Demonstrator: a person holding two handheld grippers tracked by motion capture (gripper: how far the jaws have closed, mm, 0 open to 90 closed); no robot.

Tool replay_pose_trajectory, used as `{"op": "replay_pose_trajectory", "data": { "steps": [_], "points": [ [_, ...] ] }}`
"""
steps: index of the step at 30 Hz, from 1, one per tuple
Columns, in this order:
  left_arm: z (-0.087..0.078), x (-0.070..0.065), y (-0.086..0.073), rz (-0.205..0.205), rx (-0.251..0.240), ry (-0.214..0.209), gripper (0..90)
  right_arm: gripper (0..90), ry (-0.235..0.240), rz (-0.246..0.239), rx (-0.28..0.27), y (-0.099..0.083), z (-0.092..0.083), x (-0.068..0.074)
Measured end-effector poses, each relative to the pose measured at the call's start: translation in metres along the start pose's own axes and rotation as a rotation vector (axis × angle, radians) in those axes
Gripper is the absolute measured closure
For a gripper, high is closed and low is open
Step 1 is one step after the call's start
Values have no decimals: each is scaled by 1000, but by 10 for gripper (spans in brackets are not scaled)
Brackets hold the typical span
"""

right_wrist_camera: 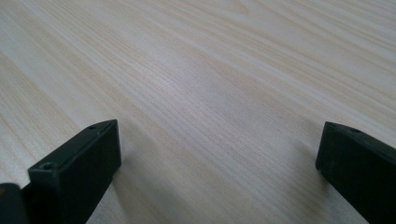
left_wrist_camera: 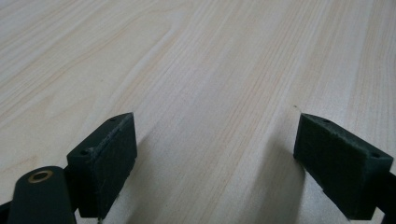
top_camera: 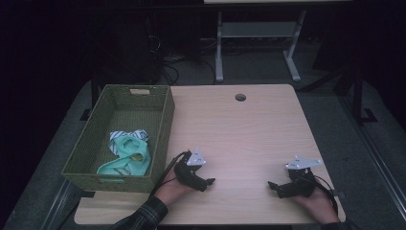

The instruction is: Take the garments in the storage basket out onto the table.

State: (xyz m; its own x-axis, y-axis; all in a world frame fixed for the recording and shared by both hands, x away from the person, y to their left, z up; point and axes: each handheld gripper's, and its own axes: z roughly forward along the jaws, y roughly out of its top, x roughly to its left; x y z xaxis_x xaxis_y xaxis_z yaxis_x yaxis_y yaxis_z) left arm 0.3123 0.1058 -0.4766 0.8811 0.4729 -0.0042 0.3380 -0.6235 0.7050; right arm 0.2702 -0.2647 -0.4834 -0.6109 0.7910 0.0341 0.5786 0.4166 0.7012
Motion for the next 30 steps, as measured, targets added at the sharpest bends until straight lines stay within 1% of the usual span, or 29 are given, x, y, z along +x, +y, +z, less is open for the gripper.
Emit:
{"op": "replay_pose_trajectory", "data": {
  "steps": [2,8,11,18,21,25,27,29,30],
  "points": [
    [0,1,1,7,9,-1,126,0,0,0,0,0,0,0],
    [-3,2,5,0,63,5,128,0,3,-1,2,1,1,0],
    [-4,2,5,0,74,8,128,0,1,1,2,1,1,0],
    [-4,2,7,2,86,3,130,0,-2,3,2,1,1,0],
    [-5,4,8,-12,85,-8,131,0,-2,-3,0,1,1,-1],
    [-6,4,9,-15,81,-11,131,0,-3,0,2,2,1,0],
    [-6,4,9,-26,72,-8,131,0,-3,1,2,2,1,0],
    [-7,5,10,-24,72,-10,131,0,-3,-2,0,2,1,0],
    [-7,5,10,-17,75,-10,131,0,-2,4,4,2,1,0]
  ]
}}
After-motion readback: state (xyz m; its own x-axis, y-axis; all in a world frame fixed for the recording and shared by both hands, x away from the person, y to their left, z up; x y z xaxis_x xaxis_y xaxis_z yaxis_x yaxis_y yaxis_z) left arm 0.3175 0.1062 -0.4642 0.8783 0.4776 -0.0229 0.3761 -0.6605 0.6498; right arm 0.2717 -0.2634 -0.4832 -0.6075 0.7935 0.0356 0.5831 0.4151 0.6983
